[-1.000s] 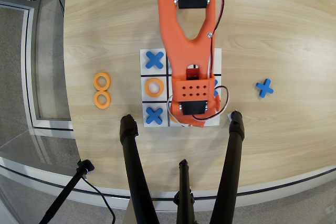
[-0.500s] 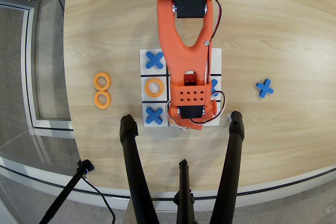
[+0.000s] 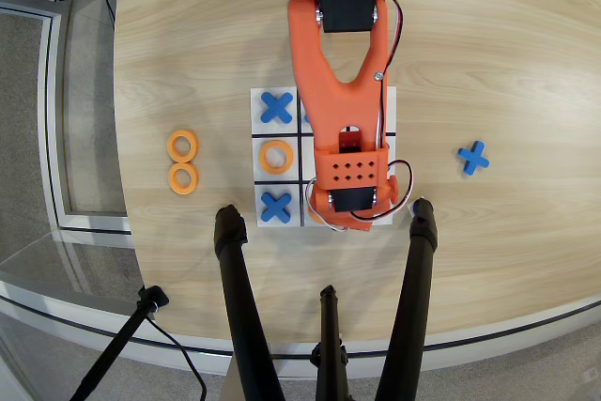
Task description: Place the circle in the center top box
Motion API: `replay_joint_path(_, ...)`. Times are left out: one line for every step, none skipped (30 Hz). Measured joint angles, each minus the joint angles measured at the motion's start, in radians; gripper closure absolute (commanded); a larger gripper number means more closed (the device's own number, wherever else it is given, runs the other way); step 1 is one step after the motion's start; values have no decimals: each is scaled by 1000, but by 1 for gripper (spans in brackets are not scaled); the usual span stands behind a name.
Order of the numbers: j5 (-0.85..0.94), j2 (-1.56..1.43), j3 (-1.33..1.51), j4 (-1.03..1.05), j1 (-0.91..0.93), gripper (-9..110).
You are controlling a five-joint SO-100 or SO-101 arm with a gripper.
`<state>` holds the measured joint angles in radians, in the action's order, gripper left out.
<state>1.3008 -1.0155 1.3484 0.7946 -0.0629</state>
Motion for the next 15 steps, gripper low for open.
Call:
replay_joint_path(0, 0, 0, 8, 0, 96)
replay_joint_path(0, 0, -5, 20, 0, 95)
replay_joint_path(0, 0, -9, 29, 0, 94)
replay_joint_path(0, -2, -14, 46, 0, 89)
replay_joint_path(0, -6, -18, 63, 0, 88)
replay_joint_path(0, -6, -31, 83, 2, 88)
replay_joint_path(0, -6, -51, 109, 3, 88)
replay_joint_path(0, -8, -77, 141, 8, 88)
replay_joint_path(0, -14, -106, 173, 12, 88)
replay_joint_path(0, -21, -137, 204, 18, 88)
replay_joint_path(0, -34, -166, 230, 25, 88)
replay_joint_path(0, -52, -190, 250, 31, 88)
replay_joint_path(0, -69, -212, 265, 37, 88)
replay_joint_path(0, -91, -236, 285, 44, 88)
replay_joint_path(0, -114, -259, 314, 52, 88)
